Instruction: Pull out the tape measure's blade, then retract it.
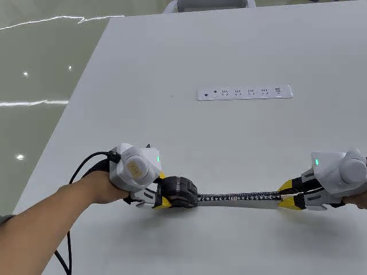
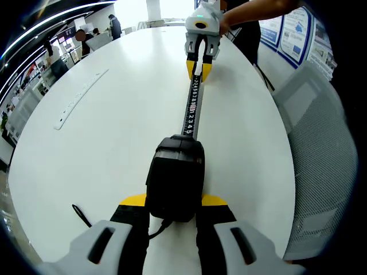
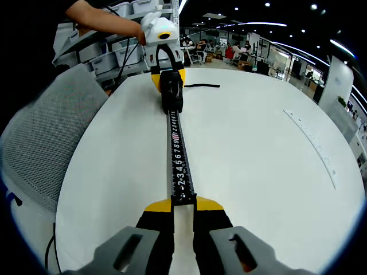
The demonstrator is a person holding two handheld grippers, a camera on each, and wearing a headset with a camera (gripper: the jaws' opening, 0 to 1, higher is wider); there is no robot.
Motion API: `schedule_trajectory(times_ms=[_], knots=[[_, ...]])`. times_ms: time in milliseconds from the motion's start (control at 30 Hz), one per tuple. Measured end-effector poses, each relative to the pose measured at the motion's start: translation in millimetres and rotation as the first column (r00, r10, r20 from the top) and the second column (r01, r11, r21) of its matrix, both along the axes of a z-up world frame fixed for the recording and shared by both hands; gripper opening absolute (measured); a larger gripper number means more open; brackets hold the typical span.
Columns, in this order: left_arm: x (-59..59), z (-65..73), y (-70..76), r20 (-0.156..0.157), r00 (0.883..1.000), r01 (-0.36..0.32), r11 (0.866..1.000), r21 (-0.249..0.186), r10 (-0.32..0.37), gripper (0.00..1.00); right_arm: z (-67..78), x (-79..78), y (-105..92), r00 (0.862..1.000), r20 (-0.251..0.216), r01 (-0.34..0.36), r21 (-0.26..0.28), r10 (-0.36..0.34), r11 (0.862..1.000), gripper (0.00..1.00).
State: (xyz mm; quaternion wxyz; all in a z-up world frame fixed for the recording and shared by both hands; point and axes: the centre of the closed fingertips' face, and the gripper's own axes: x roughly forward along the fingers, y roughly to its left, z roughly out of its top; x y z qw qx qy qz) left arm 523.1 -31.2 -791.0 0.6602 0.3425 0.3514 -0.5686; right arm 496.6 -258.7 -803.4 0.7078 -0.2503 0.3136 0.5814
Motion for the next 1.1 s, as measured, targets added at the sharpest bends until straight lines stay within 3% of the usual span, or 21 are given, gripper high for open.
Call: schedule_trajectory(times_ms=[1100], knots=[[0.4,-0.1,0.7,-0.001,1.000,0.005,1.000,0.006,-0.005,0.27,-0.1,-1.1,-14.0,1.000,-0.010,0.016,-0.006,-0.016,1.000,0.09]])
